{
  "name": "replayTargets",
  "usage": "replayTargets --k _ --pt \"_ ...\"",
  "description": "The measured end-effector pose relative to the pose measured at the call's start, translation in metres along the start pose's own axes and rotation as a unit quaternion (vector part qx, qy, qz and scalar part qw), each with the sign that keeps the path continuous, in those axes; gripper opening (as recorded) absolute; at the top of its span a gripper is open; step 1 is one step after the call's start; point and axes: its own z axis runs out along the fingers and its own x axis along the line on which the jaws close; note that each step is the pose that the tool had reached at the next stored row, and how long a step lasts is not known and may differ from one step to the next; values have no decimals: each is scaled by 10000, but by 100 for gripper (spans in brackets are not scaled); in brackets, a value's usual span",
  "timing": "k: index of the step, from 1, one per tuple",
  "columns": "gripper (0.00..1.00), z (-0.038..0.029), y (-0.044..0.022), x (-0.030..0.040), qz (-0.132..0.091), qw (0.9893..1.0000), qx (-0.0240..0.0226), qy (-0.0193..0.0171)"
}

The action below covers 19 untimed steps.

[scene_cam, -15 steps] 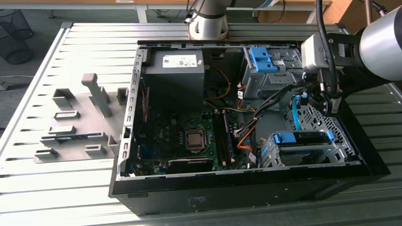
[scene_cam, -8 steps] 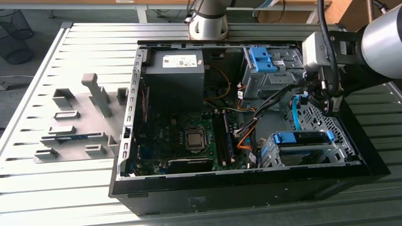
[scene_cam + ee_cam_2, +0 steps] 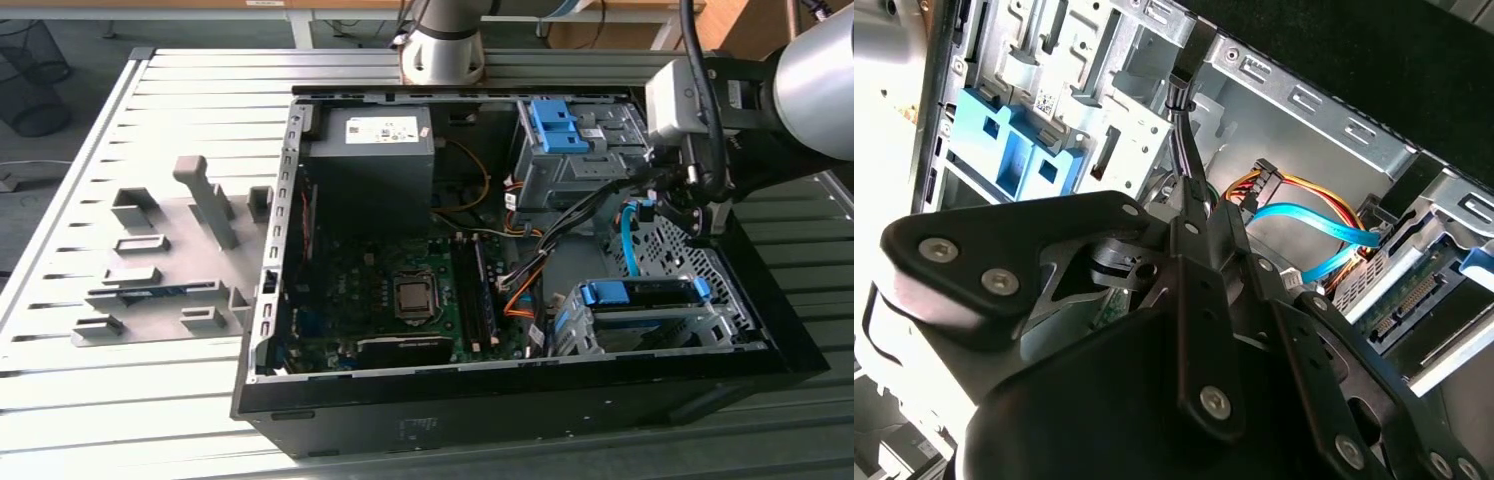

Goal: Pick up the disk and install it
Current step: 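Insert the first disk wire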

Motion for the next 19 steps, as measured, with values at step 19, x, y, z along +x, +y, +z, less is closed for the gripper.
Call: replayTargets --k 19 --pt "24 -40 3 -22 0 10000 1 3"
